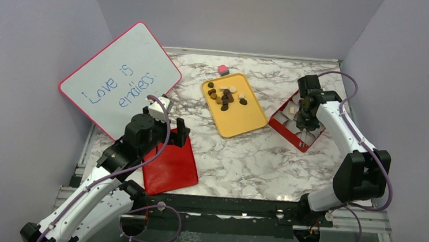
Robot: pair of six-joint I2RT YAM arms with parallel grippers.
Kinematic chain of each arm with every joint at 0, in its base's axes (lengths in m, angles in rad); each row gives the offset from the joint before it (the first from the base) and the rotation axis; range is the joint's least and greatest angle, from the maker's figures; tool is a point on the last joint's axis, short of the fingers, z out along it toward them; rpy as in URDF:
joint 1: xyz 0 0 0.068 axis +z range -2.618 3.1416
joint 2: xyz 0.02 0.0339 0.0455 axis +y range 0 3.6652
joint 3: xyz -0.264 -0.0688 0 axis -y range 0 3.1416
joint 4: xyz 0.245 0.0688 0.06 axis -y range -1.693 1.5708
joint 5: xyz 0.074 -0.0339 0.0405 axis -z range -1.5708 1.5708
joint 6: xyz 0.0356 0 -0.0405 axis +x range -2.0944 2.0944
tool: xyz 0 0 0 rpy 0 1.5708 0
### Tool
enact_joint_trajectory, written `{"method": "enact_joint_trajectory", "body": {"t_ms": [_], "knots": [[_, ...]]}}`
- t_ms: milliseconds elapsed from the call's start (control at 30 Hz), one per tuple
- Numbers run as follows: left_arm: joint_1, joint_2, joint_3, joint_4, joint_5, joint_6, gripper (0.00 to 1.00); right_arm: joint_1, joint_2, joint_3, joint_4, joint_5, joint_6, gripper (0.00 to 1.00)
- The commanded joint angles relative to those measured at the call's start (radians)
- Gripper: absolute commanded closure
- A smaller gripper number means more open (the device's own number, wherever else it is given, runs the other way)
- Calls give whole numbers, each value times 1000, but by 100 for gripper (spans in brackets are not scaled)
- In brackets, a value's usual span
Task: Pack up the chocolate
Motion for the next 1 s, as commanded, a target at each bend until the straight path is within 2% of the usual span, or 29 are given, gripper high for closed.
{"method": "enact_joint_trajectory", "body": {"t_ms": [0,267,467,700,967], "knots": [[-3,3,-8,28,22,1,1,-23,3,-24,62,-31,-11,76],[-3,5,-9,26,16,3,1,-39,29,-60,116,-59,-25,74],[-3,12,-9,26,21,2,1,-48,58,-54,116,-23,-20,74],[-3,18,-9,26,24,1,1,-47,88,-30,108,-17,-27,68],[-3,20,-8,26,22,2,1,-48,91,31,70,-8,-28,66]]}}
